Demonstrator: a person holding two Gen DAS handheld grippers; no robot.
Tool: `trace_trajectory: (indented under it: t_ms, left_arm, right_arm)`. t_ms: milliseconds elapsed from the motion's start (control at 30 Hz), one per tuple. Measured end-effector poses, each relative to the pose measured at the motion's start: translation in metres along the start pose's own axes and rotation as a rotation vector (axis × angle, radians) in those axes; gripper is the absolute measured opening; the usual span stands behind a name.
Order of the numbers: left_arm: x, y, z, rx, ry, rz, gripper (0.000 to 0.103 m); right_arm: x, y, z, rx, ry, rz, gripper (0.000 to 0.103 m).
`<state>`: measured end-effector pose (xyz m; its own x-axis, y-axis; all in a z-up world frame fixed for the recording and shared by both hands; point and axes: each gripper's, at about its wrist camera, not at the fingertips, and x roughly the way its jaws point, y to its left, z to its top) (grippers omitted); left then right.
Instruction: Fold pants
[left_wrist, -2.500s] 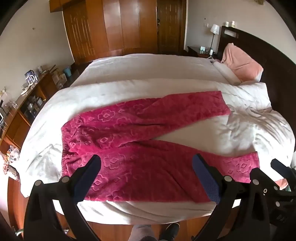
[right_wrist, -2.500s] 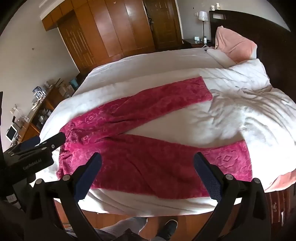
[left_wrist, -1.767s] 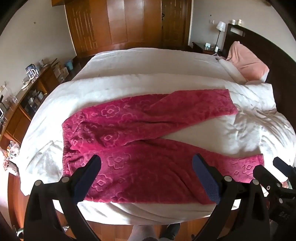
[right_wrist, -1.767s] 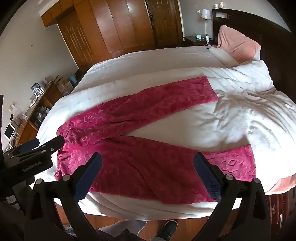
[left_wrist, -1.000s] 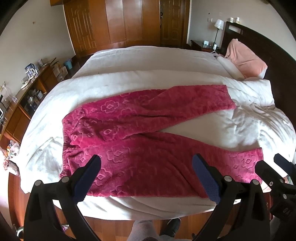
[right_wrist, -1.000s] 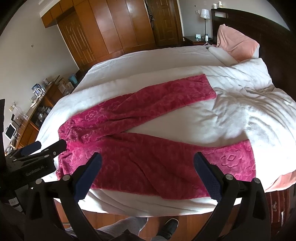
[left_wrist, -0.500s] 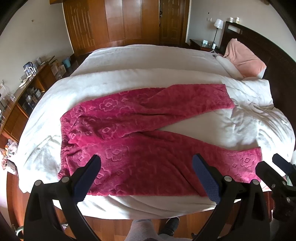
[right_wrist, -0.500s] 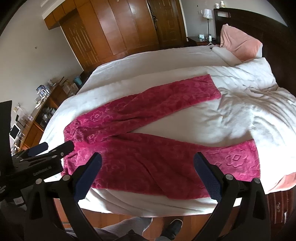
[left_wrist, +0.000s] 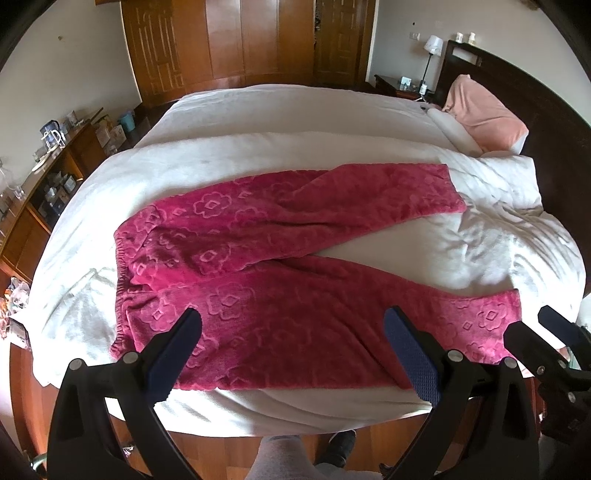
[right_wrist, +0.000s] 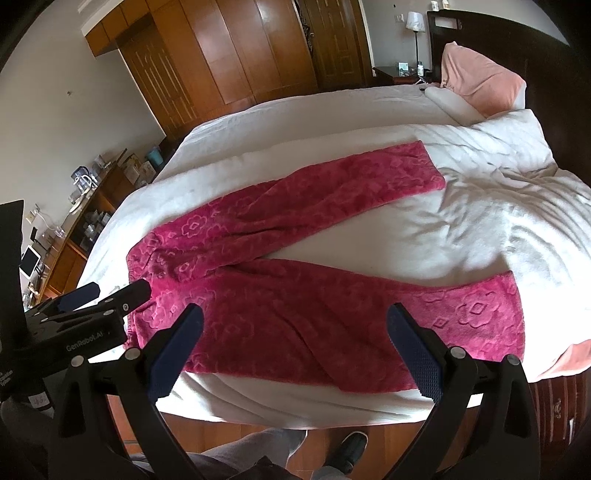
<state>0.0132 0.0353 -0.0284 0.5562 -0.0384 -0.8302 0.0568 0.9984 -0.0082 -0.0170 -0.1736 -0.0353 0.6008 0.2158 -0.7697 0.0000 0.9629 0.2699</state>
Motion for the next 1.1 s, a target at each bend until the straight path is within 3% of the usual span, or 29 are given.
trace_trajectory:
  t_ms: [600,933,1100]
  left_arm:
    - [0.016,0.011,0.002,0.002,0.034,-0.001,0.098]
    - [0.054,0.026,-0.003,-0.012,0.122,-0.013,0.098]
    - [0.082,0.029,-0.002,0.019,0.163,-0.017,0.098]
  right_arm:
    - [0.016,0.005,0.002,0.015,0.042,-0.014,0.100]
    - [0.042,-0.010,0.002,0.085,0.101,-0.031,0.100]
    - [0.054,-0.032,0.005,0.146,0.099,-0.084,0.100]
